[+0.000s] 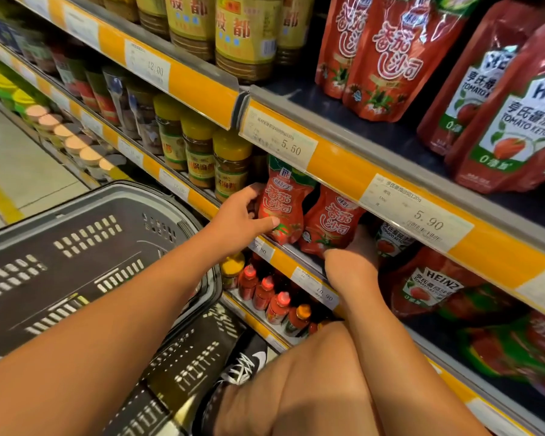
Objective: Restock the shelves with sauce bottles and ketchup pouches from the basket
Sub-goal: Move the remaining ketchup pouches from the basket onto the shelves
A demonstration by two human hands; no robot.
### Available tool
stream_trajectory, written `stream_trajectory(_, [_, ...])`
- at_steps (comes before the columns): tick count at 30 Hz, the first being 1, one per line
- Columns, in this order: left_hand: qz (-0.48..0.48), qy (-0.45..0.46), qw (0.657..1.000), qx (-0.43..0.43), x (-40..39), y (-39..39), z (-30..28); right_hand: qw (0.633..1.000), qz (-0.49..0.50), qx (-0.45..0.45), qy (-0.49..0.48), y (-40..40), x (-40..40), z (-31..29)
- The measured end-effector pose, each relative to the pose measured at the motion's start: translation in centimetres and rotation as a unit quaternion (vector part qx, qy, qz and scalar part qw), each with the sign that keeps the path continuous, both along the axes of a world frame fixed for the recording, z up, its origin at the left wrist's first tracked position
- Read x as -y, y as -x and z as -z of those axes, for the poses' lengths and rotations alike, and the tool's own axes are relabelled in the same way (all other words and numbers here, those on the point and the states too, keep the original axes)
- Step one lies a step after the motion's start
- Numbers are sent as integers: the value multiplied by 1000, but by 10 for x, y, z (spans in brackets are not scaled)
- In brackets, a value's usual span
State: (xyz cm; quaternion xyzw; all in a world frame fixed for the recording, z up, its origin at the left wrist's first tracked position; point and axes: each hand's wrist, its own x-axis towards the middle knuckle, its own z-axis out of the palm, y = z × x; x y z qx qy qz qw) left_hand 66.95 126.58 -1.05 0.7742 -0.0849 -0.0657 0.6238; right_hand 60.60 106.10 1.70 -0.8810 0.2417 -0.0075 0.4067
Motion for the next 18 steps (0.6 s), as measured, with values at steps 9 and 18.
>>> stream_trajectory(9, [-106,-135,978,114,5,30,0,994,-2,111,7,18,-10,-9])
stream_trajectory(18, [-124,-172,970,115,9,31,-7,990,33,140,-14,32,-4,-6])
